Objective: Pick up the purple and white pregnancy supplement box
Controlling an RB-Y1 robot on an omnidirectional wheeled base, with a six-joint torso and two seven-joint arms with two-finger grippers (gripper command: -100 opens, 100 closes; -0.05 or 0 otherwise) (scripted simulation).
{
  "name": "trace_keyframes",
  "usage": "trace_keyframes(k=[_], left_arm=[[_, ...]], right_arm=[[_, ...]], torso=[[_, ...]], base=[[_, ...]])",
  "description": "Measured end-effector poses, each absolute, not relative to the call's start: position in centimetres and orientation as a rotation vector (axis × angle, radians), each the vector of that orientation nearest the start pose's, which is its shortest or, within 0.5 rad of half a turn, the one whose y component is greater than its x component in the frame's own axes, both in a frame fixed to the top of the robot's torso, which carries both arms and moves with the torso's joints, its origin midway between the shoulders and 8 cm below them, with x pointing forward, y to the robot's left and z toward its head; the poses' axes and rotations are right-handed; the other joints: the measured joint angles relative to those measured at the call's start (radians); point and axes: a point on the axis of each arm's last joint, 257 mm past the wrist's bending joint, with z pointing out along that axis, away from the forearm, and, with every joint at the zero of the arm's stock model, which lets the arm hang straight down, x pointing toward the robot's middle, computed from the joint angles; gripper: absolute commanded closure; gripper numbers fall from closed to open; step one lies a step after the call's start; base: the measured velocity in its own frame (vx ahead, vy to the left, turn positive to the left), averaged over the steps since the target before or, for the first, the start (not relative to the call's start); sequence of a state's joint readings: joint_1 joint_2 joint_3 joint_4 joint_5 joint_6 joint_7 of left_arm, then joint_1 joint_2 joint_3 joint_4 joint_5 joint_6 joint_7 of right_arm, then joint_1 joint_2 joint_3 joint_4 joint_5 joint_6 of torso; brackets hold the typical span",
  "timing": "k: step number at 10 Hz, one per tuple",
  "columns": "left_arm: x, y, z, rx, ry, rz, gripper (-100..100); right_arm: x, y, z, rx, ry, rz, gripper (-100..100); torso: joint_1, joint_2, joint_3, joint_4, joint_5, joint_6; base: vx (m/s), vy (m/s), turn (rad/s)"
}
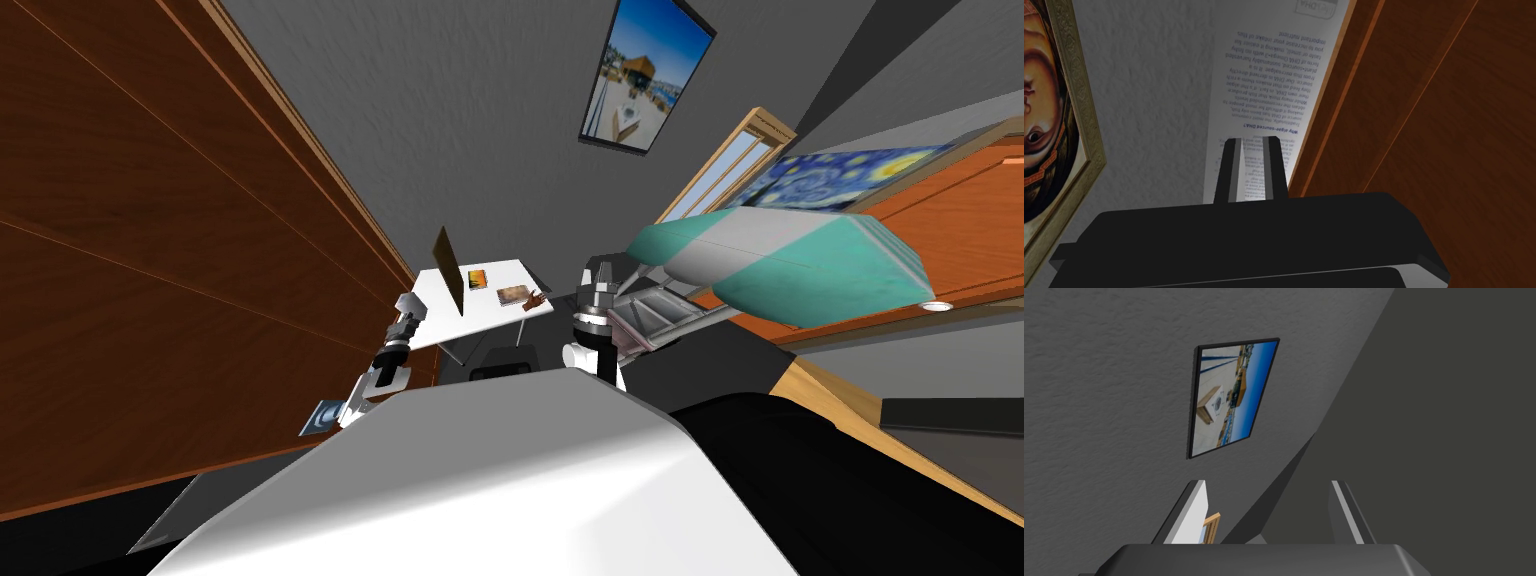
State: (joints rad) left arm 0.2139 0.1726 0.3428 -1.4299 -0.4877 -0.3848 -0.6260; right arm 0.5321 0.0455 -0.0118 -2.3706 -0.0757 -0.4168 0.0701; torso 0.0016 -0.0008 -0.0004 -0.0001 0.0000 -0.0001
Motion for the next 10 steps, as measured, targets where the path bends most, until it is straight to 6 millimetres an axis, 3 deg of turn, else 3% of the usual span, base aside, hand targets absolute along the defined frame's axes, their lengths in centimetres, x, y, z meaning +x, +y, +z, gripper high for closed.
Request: trace_keyframes(k=[2, 3, 4, 5, 9, 10], left_arm=[[43.5, 43.28, -29.46, -0.325, 1.526, -0.028, -100], [43.5, 43.23, -29.52, -0.321, 1.526, -0.026, 0], [43.5, 43.23, -29.51, -0.322, 1.526, -0.026, -100], [43.5, 43.23, -29.51, -0.321, 1.526, -0.026, 100], [43.49, 43.23, -29.52, -0.32, 1.527, -0.025, 100], [43.49, 43.23, -29.52, -0.32, 1.527, -0.025, 0]], right_arm=[[33.38, -29.84, 3.88, 0.724, 0.562, 1.257, 0], [33.38, -29.84, 3.88, 0.724, 0.562, 1.257, 0], [33.38, -29.84, 3.88, 0.724, 0.562, 1.257, 0], [33.38, -29.84, 3.88, 0.724, 0.562, 1.257, 0], [33.38, -29.84, 3.88, 0.724, 0.562, 1.257, 0], [33.38, -29.84, 3.88, 0.724, 0.562, 1.257, 0]], torso=[[0.001, -0.001, -0.001, 0.0, 0.0, 0.0], [0.0, -0.001, 0.0, 0.0, 0.0, 0.0], [-0.001, 0.0, 0.0, 0.0, 0.0, 0.0], [-0.001, 0.001, 0.0, 0.0, 0.0, 0.0], [0.0, 0.0, 0.0, 0.0, 0.0, 0.0], [0.0, 0.0, 0.0, 0.0, 0.001, 0.0]], base=[[0.025, 0.03, -0.005], [0.0, 0.0, 0.0], [0.0, 0.0, 0.0], [0.0, 0.0, 0.0], [0.0, 0.0, 0.0], [0.0, 0.0, 0.0]])
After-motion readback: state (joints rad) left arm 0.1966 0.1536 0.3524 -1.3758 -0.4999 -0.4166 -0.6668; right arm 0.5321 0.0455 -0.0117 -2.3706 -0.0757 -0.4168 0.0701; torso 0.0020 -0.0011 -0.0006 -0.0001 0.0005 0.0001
